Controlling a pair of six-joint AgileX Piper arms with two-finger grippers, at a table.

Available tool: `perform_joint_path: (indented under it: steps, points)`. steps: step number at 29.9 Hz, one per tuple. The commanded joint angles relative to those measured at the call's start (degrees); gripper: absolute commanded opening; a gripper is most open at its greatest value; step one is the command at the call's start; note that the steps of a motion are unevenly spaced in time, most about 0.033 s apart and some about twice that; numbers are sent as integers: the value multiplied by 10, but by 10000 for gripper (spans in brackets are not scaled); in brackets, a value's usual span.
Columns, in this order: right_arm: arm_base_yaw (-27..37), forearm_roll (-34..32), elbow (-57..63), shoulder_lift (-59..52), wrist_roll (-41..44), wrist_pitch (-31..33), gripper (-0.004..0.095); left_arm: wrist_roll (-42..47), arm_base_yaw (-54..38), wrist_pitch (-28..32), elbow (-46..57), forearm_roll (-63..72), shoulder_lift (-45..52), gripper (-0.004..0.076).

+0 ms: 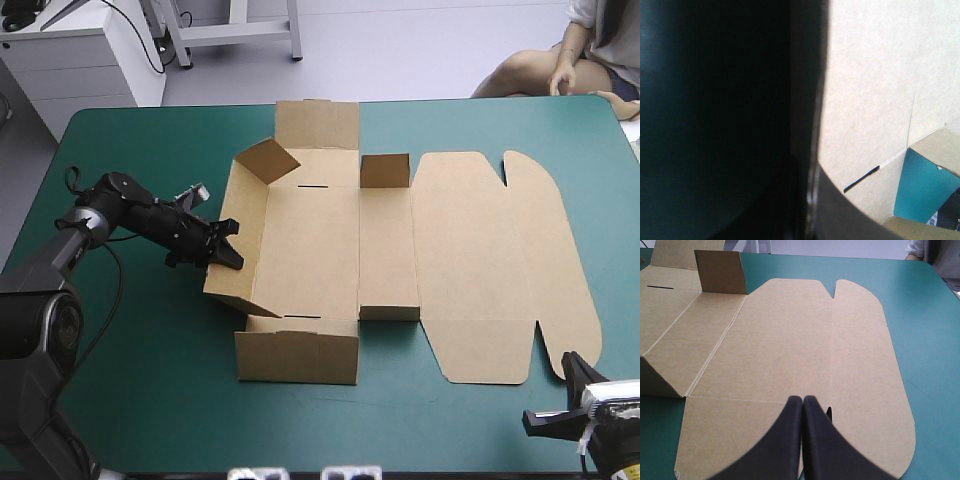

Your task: Fold the box

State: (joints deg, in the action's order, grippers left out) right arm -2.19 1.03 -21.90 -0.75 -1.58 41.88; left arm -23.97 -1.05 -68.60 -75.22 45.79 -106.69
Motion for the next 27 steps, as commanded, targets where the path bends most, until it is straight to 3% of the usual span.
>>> perform_joint_path:
  steps: [1,5,13,20,27]
  points:
    - [3,-1,-15,0,0,-43,-20,1,3,-55,-46,30,27,-8]
    - [3,-1,-15,0,0,-43,-20,37,21,-55,-124,-39,29,-8]
    - [3,-1,-15,0,0,-43,-20,56,158,-52,-295,-372,29,-8]
    - [3,-1,-15,0,0,-43,-20,-149,268,-46,-347,-536,27,-8]
    - [3,-1,-15,0,0,-43,-20,-274,299,-30,-346,-677,27,-8]
